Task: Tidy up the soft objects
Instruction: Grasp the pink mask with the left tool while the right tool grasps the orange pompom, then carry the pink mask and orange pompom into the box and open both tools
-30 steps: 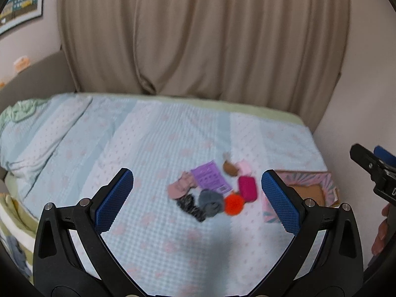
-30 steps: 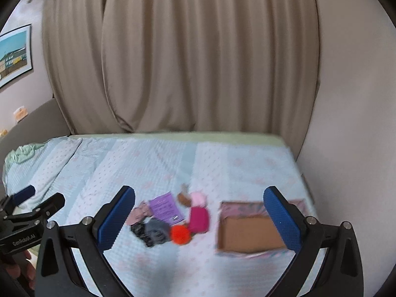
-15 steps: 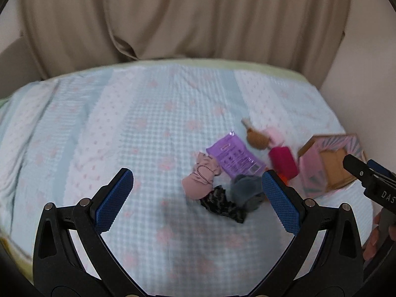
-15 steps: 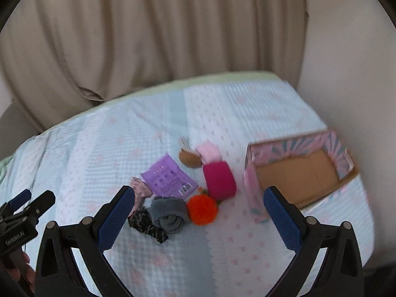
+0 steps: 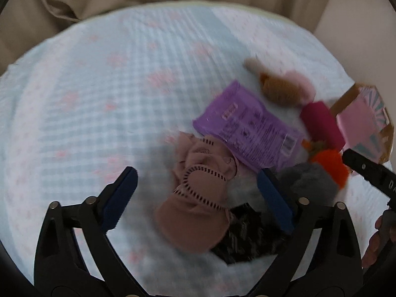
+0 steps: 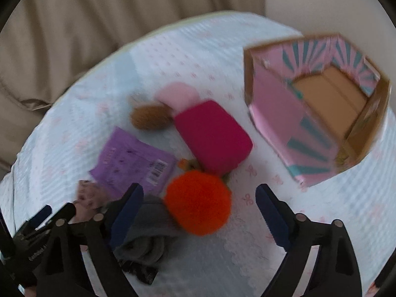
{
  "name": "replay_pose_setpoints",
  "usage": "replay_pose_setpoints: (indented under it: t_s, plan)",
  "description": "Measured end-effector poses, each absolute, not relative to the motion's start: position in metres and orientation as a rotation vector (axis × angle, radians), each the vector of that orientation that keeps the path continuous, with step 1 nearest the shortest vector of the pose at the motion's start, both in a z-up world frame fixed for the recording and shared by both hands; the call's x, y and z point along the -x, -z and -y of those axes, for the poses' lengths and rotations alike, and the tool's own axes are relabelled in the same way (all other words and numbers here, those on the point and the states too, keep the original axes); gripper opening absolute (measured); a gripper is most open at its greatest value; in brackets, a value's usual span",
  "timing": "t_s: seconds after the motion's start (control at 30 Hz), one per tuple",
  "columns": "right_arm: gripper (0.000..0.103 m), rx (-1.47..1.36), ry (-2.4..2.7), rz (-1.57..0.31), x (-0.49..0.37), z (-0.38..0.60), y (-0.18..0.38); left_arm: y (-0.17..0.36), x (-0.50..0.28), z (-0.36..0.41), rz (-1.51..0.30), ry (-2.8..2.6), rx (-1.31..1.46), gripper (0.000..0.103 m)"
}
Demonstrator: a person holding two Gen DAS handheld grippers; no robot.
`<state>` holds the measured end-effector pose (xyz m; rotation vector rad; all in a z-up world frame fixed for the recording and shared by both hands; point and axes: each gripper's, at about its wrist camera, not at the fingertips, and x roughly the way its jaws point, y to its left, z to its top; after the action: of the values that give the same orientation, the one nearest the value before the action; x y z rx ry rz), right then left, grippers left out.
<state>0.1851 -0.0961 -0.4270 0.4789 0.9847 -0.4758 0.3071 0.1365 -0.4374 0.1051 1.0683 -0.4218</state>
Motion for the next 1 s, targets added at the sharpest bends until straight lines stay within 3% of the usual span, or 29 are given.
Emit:
replay_pose_setpoints:
  t_s: [0.13,0.23,0.3,0.4,0.5,1.0]
  plan:
    - [0.084,-0.558,0.499,-1.012,-0.190,0.105,0.457,0.466,-0.315,-0.124,-1.099,0.448,-0.160,0.088]
    - [0.072,-0.606,0.483,-1.033,-0.194,0.107,0.473,0.481,-0.317,-0.119,-1.123,0.447,-0.185,0.079]
    - [0.060,-0.632,0.469,-1.049,-0.196,0.106,0.483,0.490,-0.318,-0.116,-1.127,0.448,-0.198,0.068]
    - [0.051,-0.641,0.473,-1.030,-0.195,0.104,0.485,0.496,-0.315,-0.109,-1.102,0.432,-0.254,0.052]
    - [0.038,-0.639,0.461,-1.022,-0.196,0.104,0.485,0.496,-0.314,-0.106,-1.087,0.448,-0.262,0.046]
    - [0.035,-0.561,0.396,-0.987,-0.198,0.097,0.456,0.451,-0.311,-0.130,-1.047,0.410,-0.173,0.042]
